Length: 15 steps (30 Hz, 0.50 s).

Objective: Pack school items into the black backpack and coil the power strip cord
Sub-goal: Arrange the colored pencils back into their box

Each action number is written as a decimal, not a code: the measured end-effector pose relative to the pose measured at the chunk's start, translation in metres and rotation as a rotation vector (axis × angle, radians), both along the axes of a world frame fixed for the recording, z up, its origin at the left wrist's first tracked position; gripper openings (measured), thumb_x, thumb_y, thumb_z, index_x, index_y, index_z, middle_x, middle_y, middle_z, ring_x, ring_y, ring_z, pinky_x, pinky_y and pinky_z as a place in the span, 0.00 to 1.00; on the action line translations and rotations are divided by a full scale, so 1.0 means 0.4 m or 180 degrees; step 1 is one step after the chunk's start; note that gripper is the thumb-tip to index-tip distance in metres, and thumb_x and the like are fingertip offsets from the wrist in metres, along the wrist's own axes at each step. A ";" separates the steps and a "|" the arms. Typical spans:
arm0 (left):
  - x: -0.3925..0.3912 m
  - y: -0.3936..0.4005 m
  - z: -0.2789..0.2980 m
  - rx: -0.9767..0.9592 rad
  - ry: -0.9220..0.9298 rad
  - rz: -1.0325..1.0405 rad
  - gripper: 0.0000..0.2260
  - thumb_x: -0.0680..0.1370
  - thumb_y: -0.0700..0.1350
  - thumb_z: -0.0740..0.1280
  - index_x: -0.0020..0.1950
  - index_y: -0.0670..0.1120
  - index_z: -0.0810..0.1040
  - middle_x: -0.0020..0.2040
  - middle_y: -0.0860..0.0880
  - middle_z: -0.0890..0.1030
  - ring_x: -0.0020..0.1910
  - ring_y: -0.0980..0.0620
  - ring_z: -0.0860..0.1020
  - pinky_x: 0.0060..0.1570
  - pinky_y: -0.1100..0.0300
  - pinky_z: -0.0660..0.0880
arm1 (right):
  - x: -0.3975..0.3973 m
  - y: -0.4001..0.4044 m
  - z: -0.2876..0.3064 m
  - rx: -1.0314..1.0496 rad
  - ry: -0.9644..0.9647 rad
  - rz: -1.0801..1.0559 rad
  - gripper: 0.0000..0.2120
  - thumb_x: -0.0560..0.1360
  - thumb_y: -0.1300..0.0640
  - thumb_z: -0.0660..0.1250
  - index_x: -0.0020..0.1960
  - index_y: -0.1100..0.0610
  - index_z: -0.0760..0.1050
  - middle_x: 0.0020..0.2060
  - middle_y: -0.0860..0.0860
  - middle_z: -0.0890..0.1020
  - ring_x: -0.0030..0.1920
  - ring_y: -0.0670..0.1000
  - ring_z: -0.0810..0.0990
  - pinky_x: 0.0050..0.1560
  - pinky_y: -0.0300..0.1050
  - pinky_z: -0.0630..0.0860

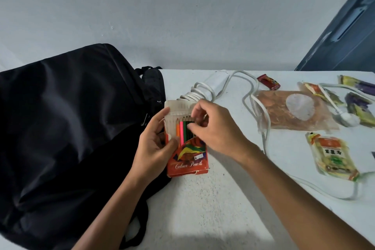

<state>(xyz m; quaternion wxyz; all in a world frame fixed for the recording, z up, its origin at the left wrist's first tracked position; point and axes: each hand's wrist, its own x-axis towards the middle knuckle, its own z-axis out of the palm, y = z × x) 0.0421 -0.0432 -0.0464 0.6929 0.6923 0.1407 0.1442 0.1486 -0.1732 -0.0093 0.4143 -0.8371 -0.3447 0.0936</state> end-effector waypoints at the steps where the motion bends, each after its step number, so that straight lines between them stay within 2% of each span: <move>1: 0.000 0.000 0.001 -0.0012 0.0008 0.0013 0.27 0.76 0.28 0.64 0.71 0.48 0.65 0.58 0.48 0.80 0.52 0.50 0.83 0.42 0.62 0.80 | 0.011 -0.019 0.001 -0.0098 0.0024 -0.0045 0.08 0.73 0.63 0.69 0.42 0.55 0.71 0.36 0.47 0.76 0.36 0.45 0.75 0.36 0.37 0.72; 3: -0.001 0.000 0.002 -0.0013 0.0040 0.0011 0.27 0.76 0.29 0.64 0.70 0.50 0.66 0.59 0.49 0.80 0.53 0.51 0.82 0.42 0.62 0.80 | 0.034 -0.072 -0.003 -0.0492 -0.0062 -0.0256 0.07 0.74 0.64 0.67 0.42 0.55 0.71 0.36 0.48 0.77 0.36 0.45 0.76 0.37 0.36 0.70; 6: -0.003 0.003 0.000 0.0027 0.0071 -0.0002 0.27 0.76 0.31 0.65 0.71 0.50 0.65 0.59 0.50 0.79 0.54 0.52 0.82 0.41 0.62 0.80 | 0.052 -0.163 -0.015 -0.1324 -0.0378 -0.0750 0.05 0.74 0.58 0.68 0.44 0.53 0.72 0.37 0.49 0.80 0.38 0.50 0.78 0.38 0.44 0.75; 8: -0.001 0.003 0.000 0.0104 0.0053 -0.0014 0.27 0.76 0.30 0.64 0.72 0.49 0.65 0.59 0.50 0.79 0.52 0.53 0.82 0.41 0.63 0.80 | 0.048 -0.214 -0.023 -0.1754 -0.0411 -0.0943 0.05 0.73 0.56 0.68 0.46 0.53 0.72 0.40 0.50 0.80 0.40 0.52 0.78 0.39 0.45 0.75; 11: 0.004 0.001 -0.005 0.0253 -0.0034 0.0004 0.27 0.76 0.27 0.64 0.72 0.46 0.65 0.56 0.49 0.80 0.49 0.55 0.83 0.42 0.65 0.79 | 0.035 -0.267 -0.027 -0.2131 -0.0261 -0.1096 0.07 0.73 0.53 0.67 0.47 0.52 0.70 0.40 0.50 0.77 0.40 0.53 0.77 0.35 0.44 0.70; 15: 0.003 -0.003 -0.008 0.0243 -0.0034 -0.0012 0.27 0.76 0.29 0.64 0.72 0.47 0.66 0.57 0.50 0.80 0.51 0.52 0.83 0.44 0.61 0.81 | 0.011 -0.287 -0.023 -0.2276 -0.0095 -0.1002 0.08 0.74 0.53 0.67 0.49 0.53 0.70 0.40 0.50 0.76 0.40 0.53 0.77 0.34 0.45 0.68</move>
